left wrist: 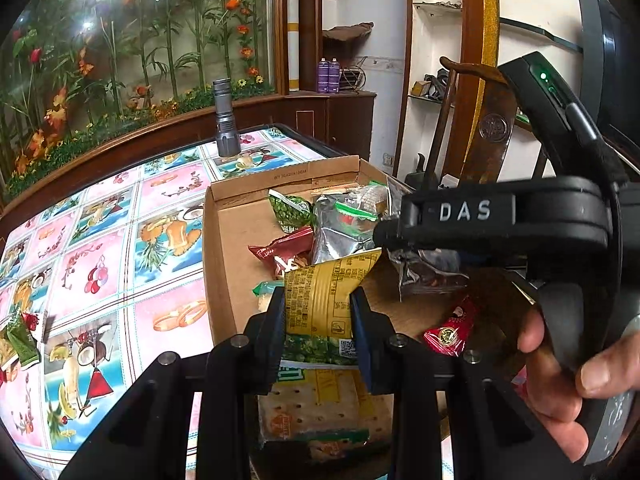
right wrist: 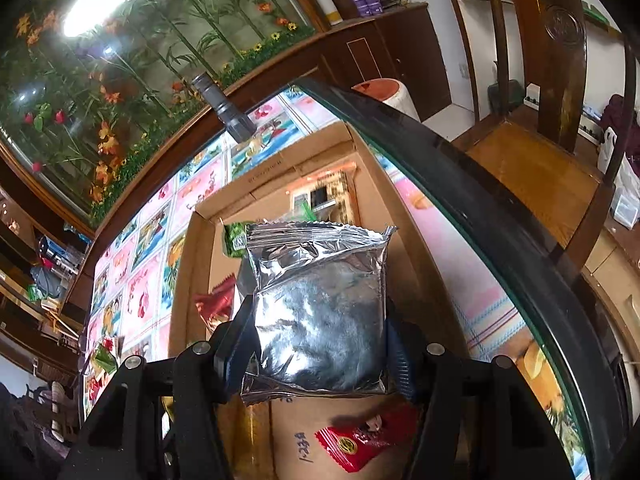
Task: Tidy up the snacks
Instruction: 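Carry both held packs over the cardboard box and lower them inside, then open both tools to release the packs into the box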
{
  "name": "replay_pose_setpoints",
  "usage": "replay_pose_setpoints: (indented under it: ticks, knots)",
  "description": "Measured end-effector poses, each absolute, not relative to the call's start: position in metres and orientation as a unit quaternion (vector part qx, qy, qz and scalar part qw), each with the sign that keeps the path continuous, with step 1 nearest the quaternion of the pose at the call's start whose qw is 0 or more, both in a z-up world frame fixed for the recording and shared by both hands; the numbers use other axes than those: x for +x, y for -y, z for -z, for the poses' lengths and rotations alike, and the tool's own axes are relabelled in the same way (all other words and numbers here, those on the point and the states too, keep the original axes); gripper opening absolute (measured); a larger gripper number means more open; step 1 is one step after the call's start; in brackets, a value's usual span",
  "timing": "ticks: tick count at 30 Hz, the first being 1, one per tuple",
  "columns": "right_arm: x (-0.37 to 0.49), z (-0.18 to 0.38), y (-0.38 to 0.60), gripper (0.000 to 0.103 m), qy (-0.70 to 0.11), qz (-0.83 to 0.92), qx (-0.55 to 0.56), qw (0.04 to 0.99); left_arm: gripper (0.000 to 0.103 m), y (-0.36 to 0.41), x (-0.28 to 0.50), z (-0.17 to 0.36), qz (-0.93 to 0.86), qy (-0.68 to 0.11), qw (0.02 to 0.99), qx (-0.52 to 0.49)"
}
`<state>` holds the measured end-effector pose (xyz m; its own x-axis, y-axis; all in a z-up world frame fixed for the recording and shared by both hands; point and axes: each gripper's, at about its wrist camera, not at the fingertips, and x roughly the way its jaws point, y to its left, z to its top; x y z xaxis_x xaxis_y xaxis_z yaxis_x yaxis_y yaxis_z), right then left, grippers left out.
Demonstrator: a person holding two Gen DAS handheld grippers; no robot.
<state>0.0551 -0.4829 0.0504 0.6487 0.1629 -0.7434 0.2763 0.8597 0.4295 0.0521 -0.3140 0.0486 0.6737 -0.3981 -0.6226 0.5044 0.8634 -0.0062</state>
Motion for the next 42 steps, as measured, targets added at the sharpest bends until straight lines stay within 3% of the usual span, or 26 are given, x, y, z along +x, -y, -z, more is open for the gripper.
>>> replay_pose_setpoints:
  ticks: [42]
  knots:
    - [0.061, -0.041, 0.452, 0.062, -0.448, 0.031, 0.191, 0.873, 0.03, 0.319, 0.043, -0.043, 0.231, -0.292, 0.92, 0.118]
